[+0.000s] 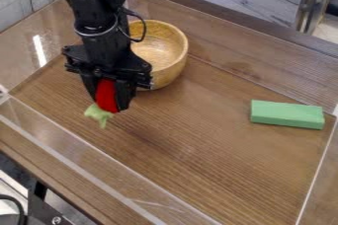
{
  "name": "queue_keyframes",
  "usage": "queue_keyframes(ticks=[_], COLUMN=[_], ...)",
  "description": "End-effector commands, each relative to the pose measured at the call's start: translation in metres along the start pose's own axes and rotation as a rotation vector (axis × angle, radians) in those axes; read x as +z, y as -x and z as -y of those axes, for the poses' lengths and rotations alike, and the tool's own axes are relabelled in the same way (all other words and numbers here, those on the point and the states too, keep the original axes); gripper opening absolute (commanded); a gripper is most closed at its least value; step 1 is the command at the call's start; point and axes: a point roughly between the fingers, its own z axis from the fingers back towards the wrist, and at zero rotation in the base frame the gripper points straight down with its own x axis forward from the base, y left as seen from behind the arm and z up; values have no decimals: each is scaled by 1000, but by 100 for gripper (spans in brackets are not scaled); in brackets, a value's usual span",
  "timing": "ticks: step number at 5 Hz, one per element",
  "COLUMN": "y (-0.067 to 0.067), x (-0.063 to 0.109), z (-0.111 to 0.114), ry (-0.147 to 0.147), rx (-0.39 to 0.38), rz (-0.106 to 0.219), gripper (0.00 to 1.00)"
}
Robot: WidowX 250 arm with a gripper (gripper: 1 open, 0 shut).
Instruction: Move the red fruit to the left
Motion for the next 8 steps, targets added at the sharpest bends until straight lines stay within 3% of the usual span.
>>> queue_keyframes(ticks=[1,2,3,4,5,6,8], y=[-19,-42,-57,-73,-94,-108,-108], x=[22,41,52,52,56,59,29], z=[-5,-23,-54,-91,-126,-141,-139], ry=[3,9,1,-14,-15,-21,-29], rx=[-11,-9,55,128,131,143,119], rz=[46,72,96,108,109,104,77], gripper=[0,0,0,0,0,0,0])
